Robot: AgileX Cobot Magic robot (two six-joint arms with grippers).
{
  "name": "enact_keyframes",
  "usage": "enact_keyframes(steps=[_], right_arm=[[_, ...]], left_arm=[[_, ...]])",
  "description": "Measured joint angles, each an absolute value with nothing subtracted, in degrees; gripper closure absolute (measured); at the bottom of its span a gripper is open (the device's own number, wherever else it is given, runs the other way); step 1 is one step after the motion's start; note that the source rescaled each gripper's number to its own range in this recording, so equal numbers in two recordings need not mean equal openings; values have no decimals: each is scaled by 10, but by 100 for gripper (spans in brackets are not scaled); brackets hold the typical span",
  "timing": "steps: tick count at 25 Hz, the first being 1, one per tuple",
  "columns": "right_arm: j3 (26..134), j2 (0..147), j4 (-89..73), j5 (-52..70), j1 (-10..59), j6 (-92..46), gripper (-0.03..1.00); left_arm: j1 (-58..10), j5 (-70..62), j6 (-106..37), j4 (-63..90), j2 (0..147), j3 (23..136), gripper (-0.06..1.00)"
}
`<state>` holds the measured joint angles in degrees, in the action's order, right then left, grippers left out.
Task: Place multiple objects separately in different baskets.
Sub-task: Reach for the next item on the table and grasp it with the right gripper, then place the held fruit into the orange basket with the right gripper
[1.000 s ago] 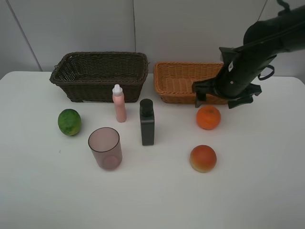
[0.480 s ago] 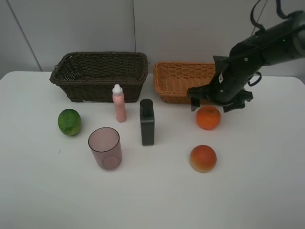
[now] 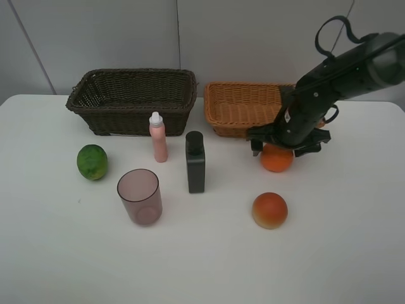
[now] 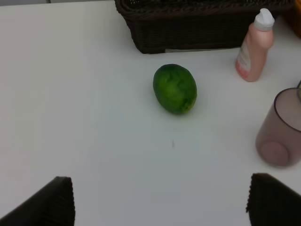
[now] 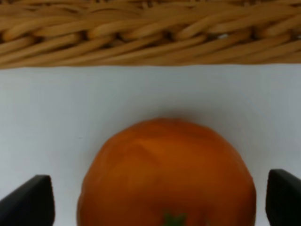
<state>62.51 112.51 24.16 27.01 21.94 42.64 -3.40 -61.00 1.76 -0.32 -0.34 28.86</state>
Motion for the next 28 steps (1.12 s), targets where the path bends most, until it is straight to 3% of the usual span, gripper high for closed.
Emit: enact_keyframes(steps=[14,16,18,28], right_arm=[[625,1153,243,250,219,428,2],[625,1153,243,250,219,428,12],[625,1153,243,251,219,428,35],[626,1153,243,254,219,428,35]], left_arm=[[-34,-610,18,-3,-3,289,-1],[-34,-610,18,-3,-3,289,-1],[-34,-610,18,-3,-3,289,-1],[-34,-610,18,-3,-3,289,-1]])
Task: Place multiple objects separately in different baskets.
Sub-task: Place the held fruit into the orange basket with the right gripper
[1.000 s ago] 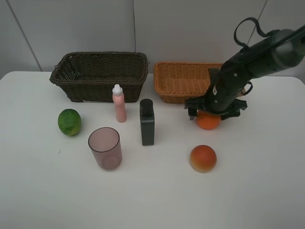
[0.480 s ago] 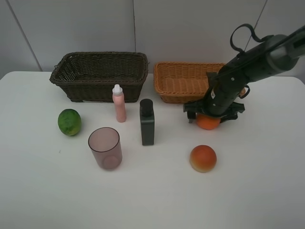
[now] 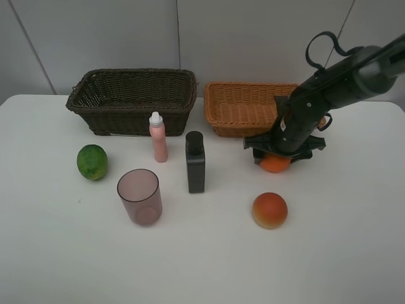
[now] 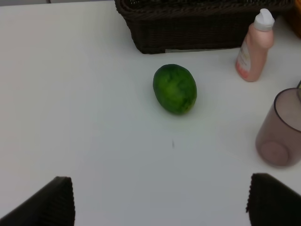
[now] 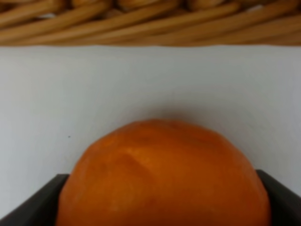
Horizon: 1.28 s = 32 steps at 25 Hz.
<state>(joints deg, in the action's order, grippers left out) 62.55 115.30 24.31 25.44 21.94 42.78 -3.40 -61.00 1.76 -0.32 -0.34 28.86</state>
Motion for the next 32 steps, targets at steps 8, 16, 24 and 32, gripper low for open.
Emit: enact_keyframes(steps=[8,16,24,32], right_arm=[[626,1153,243,254,219,426,35],[626,1117,238,311,219,408,35],[706,1069,130,462,225,234,35],[877,1092,84,579,191,140,35]], left_arm=[[-34,-610,18,-3,-3,289,-1],[-34,-610,18,-3,-3,289,-1],[-34,-610,18,-3,-3,289,-1],[-34,-610,18,-3,-3,289,-1]])
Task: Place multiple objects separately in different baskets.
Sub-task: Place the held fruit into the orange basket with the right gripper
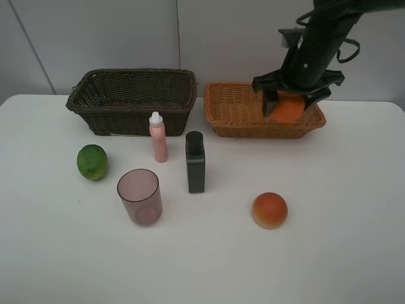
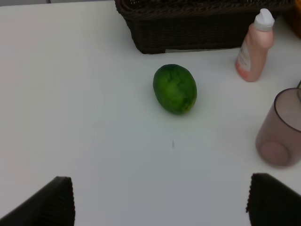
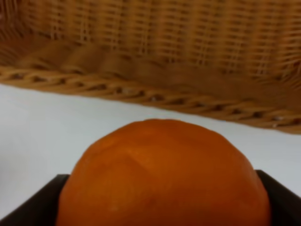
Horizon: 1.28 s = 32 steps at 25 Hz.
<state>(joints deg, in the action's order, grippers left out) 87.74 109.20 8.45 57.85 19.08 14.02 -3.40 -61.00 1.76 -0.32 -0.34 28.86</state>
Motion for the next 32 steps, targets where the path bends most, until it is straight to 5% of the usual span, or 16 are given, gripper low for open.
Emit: enact_keyframes(steps=[12,32], right_arm=[[1061,1237,92,581,158,124,35],[1069,1343,124,450,146,124,35]], left_arm=[[-34,-610,18,-3,-3,289,-1],[-34,-610,18,-3,-3,289,-1]])
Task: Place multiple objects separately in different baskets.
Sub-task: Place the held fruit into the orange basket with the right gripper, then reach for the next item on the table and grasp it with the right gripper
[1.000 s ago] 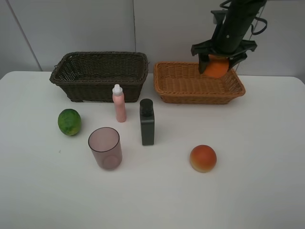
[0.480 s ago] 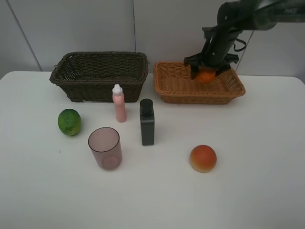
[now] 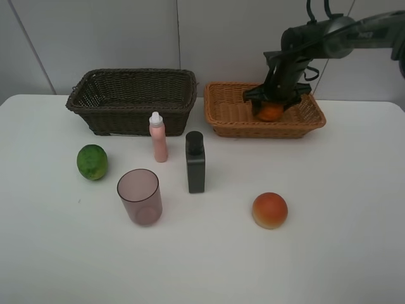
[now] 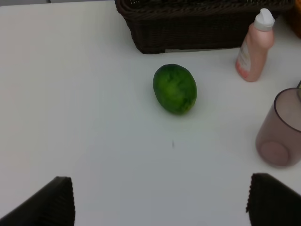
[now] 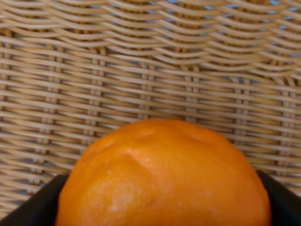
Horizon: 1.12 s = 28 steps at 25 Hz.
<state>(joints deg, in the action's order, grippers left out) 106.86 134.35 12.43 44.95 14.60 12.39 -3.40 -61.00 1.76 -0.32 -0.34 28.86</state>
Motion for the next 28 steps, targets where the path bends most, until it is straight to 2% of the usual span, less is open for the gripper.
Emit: enact_keyframes(steps=[2,5,8,13,22,28], right_arm=[[1069,1343,126,446,146,124,32],[1069,1343,129,443,146,124,8],[1069,1343,132,440,146,124,0],[1069,1331,133,446,147,124,-2],[1064,1253,120,533,187,124,-3],[947,1159,105,518,223,126,-3]], left_arm=[[-34,-610,18,-3,-3,289,-1],[-34,-610,18,-3,-3,289,-1],[-34,-610,18,-3,-3,289,-1],[-34,-610,18,-3,-3,289,-1],[-34,-610,18,-3,-3,289,-1],[-34,-610,18,-3,-3,289,-1]])
